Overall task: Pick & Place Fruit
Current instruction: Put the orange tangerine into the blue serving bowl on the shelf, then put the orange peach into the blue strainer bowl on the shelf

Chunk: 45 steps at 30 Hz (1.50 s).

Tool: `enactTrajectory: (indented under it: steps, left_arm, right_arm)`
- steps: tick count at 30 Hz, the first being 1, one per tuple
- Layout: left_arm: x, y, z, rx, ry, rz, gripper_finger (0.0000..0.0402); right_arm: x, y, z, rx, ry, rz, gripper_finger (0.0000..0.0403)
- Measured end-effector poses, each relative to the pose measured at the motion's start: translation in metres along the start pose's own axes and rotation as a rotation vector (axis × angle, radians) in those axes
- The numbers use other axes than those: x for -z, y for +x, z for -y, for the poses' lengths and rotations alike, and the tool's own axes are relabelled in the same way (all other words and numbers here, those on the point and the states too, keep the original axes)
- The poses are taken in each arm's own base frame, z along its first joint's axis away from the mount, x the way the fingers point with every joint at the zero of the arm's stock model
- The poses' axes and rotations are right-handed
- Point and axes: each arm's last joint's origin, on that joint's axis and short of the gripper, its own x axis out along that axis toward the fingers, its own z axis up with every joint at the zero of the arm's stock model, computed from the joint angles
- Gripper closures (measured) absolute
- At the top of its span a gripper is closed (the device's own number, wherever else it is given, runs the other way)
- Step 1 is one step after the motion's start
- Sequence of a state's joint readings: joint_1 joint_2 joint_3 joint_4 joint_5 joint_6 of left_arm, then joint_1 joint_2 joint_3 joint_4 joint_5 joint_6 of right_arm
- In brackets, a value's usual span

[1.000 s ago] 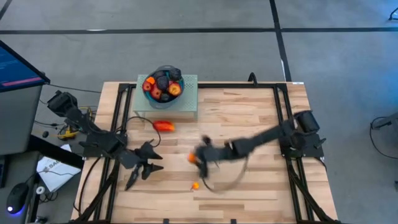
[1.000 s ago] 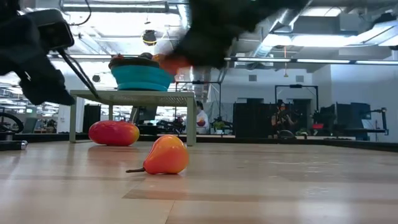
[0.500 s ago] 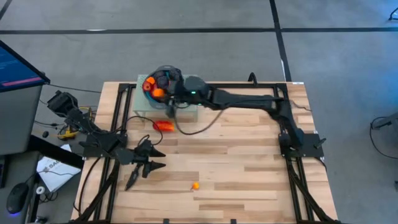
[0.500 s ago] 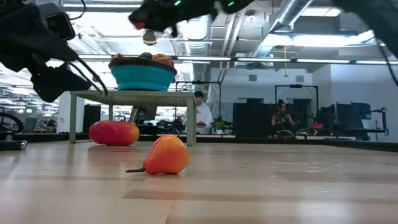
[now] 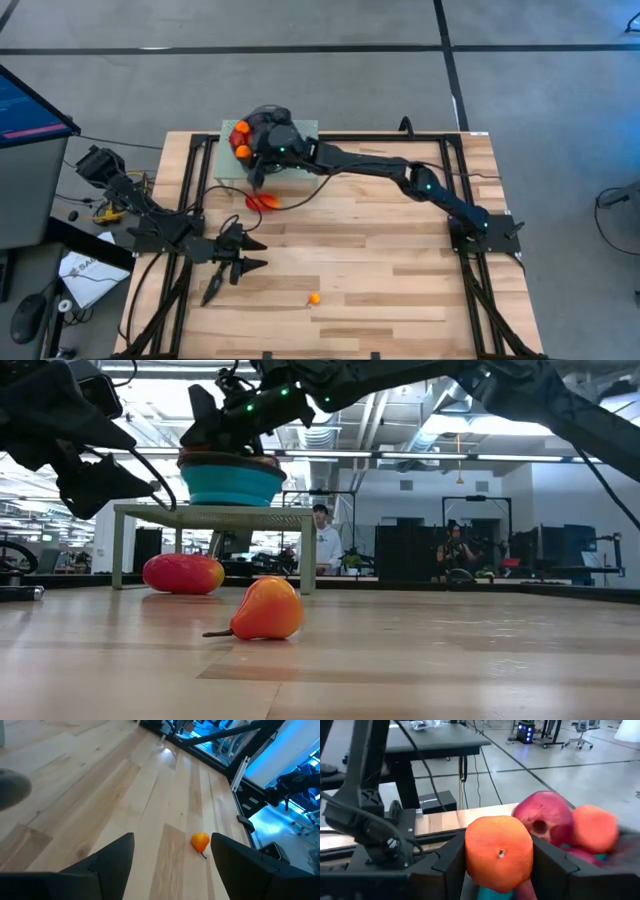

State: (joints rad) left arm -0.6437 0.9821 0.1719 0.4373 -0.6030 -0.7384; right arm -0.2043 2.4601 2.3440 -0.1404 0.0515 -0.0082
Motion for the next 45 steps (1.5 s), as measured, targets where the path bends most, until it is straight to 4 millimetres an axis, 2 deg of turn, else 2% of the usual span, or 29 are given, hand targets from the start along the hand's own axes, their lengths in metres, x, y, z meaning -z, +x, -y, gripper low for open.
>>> enactTrajectory:
  steps: [17, 21, 23, 25, 29, 33, 38, 45]
  left_arm:
    - [-0.002, 0.000, 0.002, 0.016, -0.018, 0.017, 0.0143]
    - [-0.002, 0.000, 0.002, 0.016, -0.017, 0.017, 0.0143]
    - [-0.002, 0.000, 0.002, 0.016, -0.007, 0.017, 0.0143]
    - [-0.002, 0.000, 0.002, 0.018, 0.011, 0.016, 0.0143]
    - [-0.003, 0.000, 0.004, 0.046, 0.054, -0.003, 0.0143]
    - [-0.007, 0.001, 0.011, 0.099, 0.148, -0.017, 0.0143]
    - [-0.011, 0.001, 0.018, 0.180, 0.334, -0.037, 0.0143]
    - [-0.007, 0.002, 0.021, 0.296, 0.574, -0.078, 0.0143]
  right_arm:
    - [-0.004, -0.002, 0.002, 0.067, -0.015, 0.019, 0.0164]
    - [-0.015, -0.008, -0.002, 0.064, -0.038, 0.052, 0.0164]
    - [-0.028, -0.018, -0.008, 0.057, -0.086, 0.066, 0.0163]
    - [-0.044, -0.032, -0.020, 0.063, -0.150, 0.079, 0.0164]
    - [-0.067, -0.070, -0.050, 0.089, -0.317, -0.013, 0.0173]
    - [-0.077, -0.111, -0.084, 0.024, -0.465, -0.164, 0.0194]
    - [-0.062, -0.155, -0.124, -0.104, -0.518, -0.428, 0.0229]
    - [-0.031, -0.203, -0.191, -0.165, -0.397, -0.690, 0.0274]
